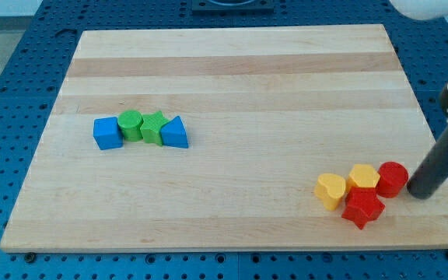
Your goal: Place the red circle above the yellow hexagon
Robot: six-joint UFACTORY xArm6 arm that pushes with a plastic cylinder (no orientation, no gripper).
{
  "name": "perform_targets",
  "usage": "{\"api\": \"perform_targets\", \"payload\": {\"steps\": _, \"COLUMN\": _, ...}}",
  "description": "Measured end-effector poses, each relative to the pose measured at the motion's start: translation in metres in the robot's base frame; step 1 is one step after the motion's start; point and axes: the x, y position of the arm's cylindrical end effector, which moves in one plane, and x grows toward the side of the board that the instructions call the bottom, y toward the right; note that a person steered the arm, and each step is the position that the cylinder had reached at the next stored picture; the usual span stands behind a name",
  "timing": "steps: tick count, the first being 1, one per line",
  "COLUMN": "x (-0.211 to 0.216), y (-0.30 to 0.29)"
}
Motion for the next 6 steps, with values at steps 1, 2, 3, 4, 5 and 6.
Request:
{"api": "perform_targets", "payload": {"steps": 1, "x": 0.005, "y": -0.004}}
{"api": "perform_targets", "payload": {"steps": 2, "x": -0.030, "y": -0.006}}
{"api": "perform_targets", "payload": {"steps": 3, "x": -0.041, "y": -0.028}}
{"api": "perform_targets", "payload": {"steps": 4, "x": -0.041, "y": -0.043}}
{"api": "perform_targets", "payload": {"steps": 5, "x": -0.053, "y": -0.041}}
{"api": "perform_targets", "payload": {"steps": 6, "x": -0.080, "y": -0.036}}
